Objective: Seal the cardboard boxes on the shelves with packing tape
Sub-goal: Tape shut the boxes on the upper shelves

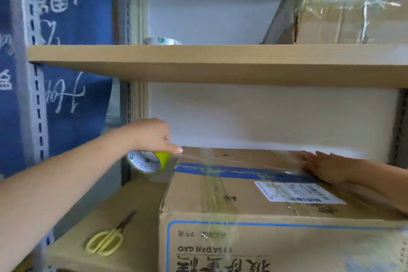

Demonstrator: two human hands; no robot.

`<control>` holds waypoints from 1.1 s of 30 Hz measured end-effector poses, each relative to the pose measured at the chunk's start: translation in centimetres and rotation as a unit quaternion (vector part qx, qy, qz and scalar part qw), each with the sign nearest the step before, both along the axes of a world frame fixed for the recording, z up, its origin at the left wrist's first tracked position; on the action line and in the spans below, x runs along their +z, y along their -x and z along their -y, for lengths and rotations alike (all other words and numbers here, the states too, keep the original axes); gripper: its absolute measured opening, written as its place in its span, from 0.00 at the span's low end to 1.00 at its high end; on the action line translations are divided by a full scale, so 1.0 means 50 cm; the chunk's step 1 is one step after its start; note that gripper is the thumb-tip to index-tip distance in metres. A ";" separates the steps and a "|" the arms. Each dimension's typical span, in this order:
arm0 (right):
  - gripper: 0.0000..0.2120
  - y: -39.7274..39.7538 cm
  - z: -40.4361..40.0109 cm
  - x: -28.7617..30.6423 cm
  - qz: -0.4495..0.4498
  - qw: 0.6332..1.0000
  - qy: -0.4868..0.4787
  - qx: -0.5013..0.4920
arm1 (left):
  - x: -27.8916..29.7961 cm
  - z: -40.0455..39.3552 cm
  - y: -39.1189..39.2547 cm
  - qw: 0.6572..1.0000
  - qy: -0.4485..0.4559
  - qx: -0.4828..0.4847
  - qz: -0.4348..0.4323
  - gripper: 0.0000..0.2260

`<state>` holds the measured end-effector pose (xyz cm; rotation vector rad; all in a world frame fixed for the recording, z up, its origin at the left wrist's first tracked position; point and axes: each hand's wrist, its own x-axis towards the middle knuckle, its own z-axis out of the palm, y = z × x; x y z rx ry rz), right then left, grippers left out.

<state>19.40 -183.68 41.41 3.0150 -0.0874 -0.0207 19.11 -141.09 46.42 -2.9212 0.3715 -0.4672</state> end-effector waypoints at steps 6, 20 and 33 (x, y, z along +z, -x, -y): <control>0.24 0.013 -0.025 0.010 -0.041 0.994 0.098 0.019 | -0.106 -0.024 0.008 0.990 0.138 -0.004 -0.041 0.29; 0.33 0.025 -0.287 -0.021 -0.014 0.998 -0.043 0.048 | -0.143 0.073 0.106 0.961 0.266 0.057 -0.053 0.20; 0.35 0.343 -0.296 0.044 -0.074 0.995 0.047 0.038 | -0.222 0.292 0.393 0.578 0.684 -0.174 -0.409 0.15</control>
